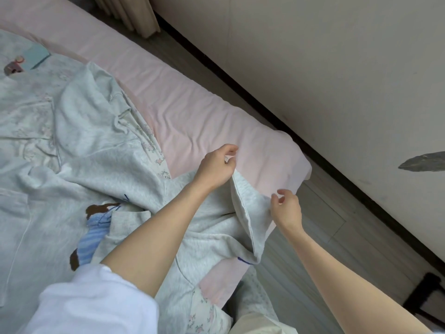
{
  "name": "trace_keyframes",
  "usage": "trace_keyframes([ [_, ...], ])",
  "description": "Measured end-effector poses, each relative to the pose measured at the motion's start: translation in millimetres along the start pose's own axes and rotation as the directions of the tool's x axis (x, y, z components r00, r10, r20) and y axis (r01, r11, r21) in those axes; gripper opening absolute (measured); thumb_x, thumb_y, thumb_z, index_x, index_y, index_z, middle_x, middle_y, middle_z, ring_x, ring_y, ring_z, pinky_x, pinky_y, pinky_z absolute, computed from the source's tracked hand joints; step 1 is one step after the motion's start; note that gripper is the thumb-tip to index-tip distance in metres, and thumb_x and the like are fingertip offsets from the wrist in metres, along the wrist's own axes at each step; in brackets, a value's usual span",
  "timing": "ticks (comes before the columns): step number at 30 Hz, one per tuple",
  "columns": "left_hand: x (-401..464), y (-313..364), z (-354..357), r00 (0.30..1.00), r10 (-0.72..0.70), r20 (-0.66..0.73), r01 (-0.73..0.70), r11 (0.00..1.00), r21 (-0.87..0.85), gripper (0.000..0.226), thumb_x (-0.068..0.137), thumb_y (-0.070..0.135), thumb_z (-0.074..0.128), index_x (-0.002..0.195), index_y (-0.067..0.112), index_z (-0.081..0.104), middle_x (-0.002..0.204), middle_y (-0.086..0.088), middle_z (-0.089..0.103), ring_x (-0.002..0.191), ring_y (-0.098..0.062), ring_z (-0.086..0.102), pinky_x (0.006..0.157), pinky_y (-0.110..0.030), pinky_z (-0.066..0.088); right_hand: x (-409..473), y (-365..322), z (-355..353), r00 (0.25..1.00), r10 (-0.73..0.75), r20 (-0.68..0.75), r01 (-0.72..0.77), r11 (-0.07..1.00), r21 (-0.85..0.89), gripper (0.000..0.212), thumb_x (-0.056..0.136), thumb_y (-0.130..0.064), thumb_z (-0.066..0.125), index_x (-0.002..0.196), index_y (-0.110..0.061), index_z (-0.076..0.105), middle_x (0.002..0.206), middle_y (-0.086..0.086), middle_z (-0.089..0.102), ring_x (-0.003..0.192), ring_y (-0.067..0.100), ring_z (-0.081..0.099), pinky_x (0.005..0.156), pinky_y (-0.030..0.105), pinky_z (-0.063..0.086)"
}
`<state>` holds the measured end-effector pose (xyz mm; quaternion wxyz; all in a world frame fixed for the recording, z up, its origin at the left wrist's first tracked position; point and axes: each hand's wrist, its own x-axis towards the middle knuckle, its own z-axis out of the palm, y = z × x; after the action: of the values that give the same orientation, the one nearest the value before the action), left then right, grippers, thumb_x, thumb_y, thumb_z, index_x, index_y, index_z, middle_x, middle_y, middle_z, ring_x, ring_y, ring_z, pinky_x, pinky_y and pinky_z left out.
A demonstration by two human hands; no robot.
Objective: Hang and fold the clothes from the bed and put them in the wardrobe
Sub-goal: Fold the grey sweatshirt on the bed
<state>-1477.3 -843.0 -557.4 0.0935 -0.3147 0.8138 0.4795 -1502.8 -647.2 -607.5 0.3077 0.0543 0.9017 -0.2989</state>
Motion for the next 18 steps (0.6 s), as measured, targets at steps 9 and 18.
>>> trace_keyframes([
  [9,-15.0,-24.2,-1.4,0.959,-0.048,-0.28,0.037,0.998,-0.047,0.023,0.092,0.009,0.049,0.11,0.012,0.062,0.103,-0.002,0.062,0.084,-0.02,0.063,0.082,-0.027,0.046,-31.6,-26.8,32.5,0.886,-0.287,0.365,0.45,0.724,-0.523,0.066,0.089,-0.037,0.048,0.144,-0.019,0.018,0.122,0.003,0.048,0.111,0.025,0.046,0.08,0.038,0.043],
  [18,-84.0,-51.0,50.6,0.985,0.03,0.172,-0.07,0.971,0.23,0.032,0.095,0.029,0.048,0.122,0.015,0.058,0.12,0.0,0.062,0.108,-0.018,0.058,0.092,-0.032,0.045,20.2,-30.3,-45.7,0.993,-0.069,-0.093,0.055,0.988,-0.147,0.037,0.087,-0.001,0.038,0.116,-0.01,0.059,0.108,0.017,0.062,0.099,0.035,0.057,0.073,0.032,0.043],
])
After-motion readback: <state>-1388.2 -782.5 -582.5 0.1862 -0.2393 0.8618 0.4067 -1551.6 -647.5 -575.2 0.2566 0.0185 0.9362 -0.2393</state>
